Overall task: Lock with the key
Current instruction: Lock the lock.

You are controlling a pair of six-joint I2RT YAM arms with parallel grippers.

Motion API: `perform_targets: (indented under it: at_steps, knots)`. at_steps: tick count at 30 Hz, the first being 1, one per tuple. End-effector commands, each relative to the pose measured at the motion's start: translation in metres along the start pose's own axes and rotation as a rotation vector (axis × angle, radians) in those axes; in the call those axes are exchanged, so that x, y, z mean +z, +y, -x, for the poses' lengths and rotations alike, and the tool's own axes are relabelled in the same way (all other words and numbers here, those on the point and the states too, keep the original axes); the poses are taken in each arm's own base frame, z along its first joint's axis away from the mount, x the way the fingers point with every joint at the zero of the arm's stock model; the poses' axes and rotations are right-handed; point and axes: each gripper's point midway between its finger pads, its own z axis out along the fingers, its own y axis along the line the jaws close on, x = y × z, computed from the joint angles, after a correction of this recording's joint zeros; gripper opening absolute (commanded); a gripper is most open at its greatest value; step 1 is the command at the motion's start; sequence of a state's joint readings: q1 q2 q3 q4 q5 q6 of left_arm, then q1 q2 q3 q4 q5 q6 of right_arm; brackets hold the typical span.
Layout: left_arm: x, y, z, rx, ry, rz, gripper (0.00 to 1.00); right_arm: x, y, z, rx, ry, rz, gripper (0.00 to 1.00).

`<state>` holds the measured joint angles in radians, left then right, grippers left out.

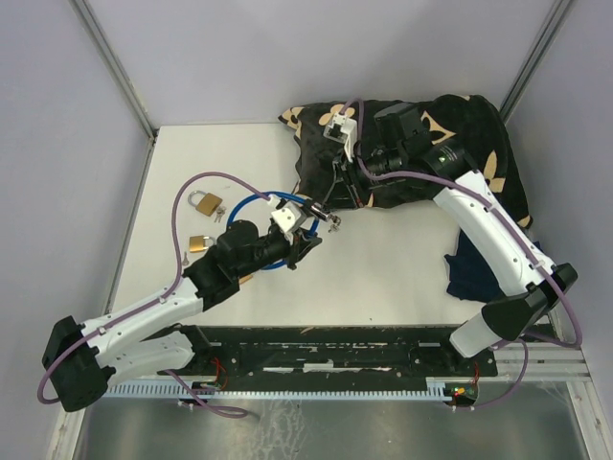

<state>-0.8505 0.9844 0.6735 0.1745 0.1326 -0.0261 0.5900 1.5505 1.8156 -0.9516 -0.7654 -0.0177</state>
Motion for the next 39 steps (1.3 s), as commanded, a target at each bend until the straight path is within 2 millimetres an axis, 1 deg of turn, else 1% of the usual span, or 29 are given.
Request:
perform_targets:
  at_steps: [1, 3, 7, 9, 11, 13, 17, 20, 21, 27, 30, 32, 39]
  knots:
    - [0.000, 0.005, 0.060, 0.074, -0.180, 0.025, 0.03, -0.002, 0.007, -0.002, -0.038, 0.024, -0.013, 0.20]
    - [0.000, 0.005, 0.060, 0.083, -0.177, 0.025, 0.03, -0.004, 0.007, 0.002, -0.045, 0.015, -0.027, 0.23]
    - [0.000, 0.004, 0.055, 0.113, -0.167, 0.016, 0.03, -0.024, 0.013, 0.027, -0.088, -0.057, -0.043, 0.46]
    - [0.000, 0.005, 0.053, 0.119, -0.163, 0.020, 0.03, -0.036, 0.018, 0.038, -0.099, -0.099, -0.032, 0.50]
    - [-0.001, 0.006, 0.053, 0.122, -0.165, 0.021, 0.03, -0.046, 0.017, 0.042, -0.096, -0.129, -0.026, 0.51]
    - [-0.001, 0.006, 0.054, 0.120, -0.167, 0.023, 0.03, -0.054, 0.020, 0.042, -0.102, -0.160, -0.015, 0.51]
    - [-0.002, 0.008, 0.061, 0.085, -0.188, 0.041, 0.03, -0.060, 0.022, 0.029, -0.148, -0.228, 0.009, 0.50]
    - [-0.002, 0.009, 0.067, 0.047, -0.212, 0.055, 0.03, -0.056, 0.018, 0.016, -0.155, -0.242, 0.022, 0.49]
    - [-0.001, 0.010, 0.069, 0.037, -0.217, 0.065, 0.03, -0.055, 0.015, 0.015, -0.162, -0.249, 0.017, 0.49]
    - [0.002, 0.018, 0.076, -0.034, -0.228, 0.156, 0.03, -0.052, 0.011, 0.022, -0.190, -0.288, 0.024, 0.48]
    - [0.002, 0.020, 0.078, -0.064, -0.236, 0.177, 0.03, -0.049, 0.002, 0.025, -0.188, -0.304, -0.015, 0.48]
    - [0.003, 0.018, 0.081, -0.075, -0.241, 0.174, 0.03, -0.047, -0.004, 0.025, -0.174, -0.312, -0.029, 0.47]
    - [0.006, 0.015, 0.085, -0.089, -0.245, 0.171, 0.03, -0.037, -0.012, 0.024, -0.132, -0.332, -0.014, 0.42]
